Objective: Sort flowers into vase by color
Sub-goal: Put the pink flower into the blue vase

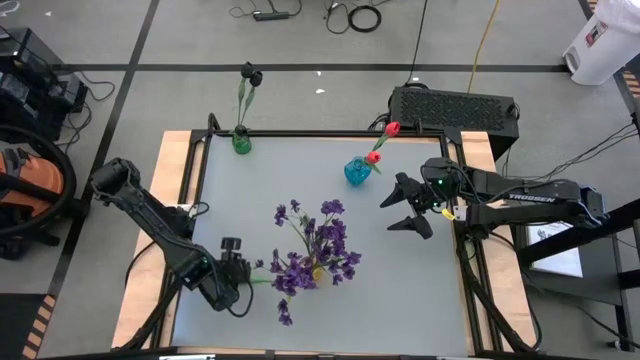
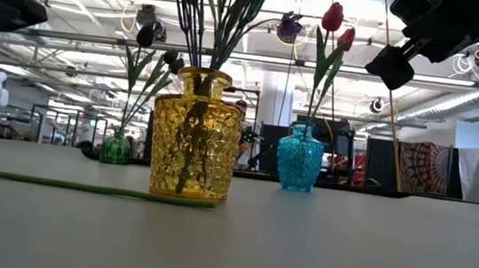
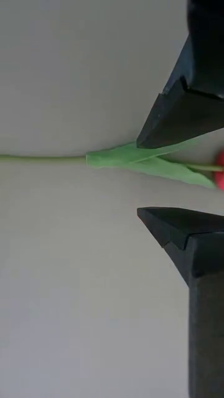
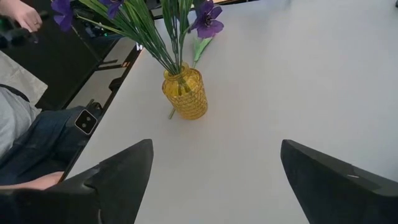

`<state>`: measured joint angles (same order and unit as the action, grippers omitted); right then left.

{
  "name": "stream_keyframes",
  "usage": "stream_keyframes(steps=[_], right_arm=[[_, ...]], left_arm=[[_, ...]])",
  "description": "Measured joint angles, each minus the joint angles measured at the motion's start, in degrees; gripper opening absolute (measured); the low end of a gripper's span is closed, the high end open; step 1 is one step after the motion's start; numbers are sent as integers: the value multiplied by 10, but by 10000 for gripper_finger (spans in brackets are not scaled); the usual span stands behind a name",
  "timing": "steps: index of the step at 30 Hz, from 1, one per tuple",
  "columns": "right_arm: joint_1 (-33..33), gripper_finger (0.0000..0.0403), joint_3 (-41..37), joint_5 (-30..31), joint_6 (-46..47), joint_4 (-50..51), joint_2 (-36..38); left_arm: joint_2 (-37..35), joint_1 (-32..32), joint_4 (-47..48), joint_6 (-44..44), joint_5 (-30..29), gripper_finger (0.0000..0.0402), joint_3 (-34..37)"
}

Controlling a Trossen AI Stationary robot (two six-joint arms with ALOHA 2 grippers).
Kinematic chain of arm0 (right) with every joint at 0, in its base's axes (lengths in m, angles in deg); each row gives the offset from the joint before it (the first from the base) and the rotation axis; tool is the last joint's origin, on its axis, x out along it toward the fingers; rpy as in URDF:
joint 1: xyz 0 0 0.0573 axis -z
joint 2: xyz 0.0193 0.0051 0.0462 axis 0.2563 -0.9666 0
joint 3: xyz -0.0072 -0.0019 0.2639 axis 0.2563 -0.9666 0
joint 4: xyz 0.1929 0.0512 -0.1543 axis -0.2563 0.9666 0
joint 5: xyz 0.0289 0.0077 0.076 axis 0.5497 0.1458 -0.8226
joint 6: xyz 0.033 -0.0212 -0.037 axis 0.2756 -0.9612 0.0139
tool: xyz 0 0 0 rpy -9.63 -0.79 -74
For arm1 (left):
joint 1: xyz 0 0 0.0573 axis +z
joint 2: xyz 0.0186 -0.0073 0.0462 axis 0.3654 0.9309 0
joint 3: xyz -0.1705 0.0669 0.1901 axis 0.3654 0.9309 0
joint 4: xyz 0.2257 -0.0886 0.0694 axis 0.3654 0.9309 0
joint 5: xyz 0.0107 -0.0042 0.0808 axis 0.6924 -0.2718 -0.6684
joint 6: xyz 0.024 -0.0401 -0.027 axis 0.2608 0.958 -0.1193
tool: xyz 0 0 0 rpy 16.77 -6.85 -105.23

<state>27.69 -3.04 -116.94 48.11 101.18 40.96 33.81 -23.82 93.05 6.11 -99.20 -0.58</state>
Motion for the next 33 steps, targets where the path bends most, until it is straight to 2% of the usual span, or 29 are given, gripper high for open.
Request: stream_keyframes(steps=[11, 20, 26, 33], right_arm=[[0, 345, 0, 0, 0, 0, 0], [0, 345, 0, 0, 0, 0, 0], [0, 345, 0, 0, 0, 0, 0], [0, 345, 0, 0, 0, 0, 0]], left_arm=[[0, 0, -149, 1, -7, 171, 68], [0, 0, -150, 32, -4, 171, 92], [0, -11, -150, 90, 3, 171, 92], [0, -26, -152, 92, -4, 171, 93]])
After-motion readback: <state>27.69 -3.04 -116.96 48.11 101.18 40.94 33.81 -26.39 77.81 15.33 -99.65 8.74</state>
